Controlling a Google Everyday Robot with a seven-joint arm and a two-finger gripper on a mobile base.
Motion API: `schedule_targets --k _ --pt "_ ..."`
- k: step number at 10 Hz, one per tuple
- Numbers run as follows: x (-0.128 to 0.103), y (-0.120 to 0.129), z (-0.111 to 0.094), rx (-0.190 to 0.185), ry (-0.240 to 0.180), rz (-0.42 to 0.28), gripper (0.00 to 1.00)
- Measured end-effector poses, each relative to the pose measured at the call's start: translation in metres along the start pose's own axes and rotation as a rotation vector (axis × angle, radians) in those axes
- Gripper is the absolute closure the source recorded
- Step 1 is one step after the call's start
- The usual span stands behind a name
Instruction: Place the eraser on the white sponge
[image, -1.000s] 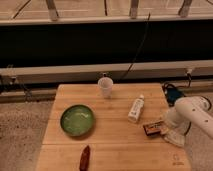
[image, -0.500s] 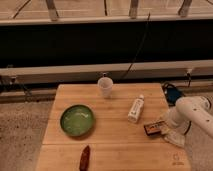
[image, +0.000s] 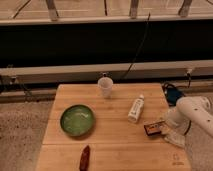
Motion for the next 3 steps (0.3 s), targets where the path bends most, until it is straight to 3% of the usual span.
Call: schedule_targets --k 3 --pt "-0.0002 0.0003 -0.0008 -0.001 -0.004 -0.003 0.56"
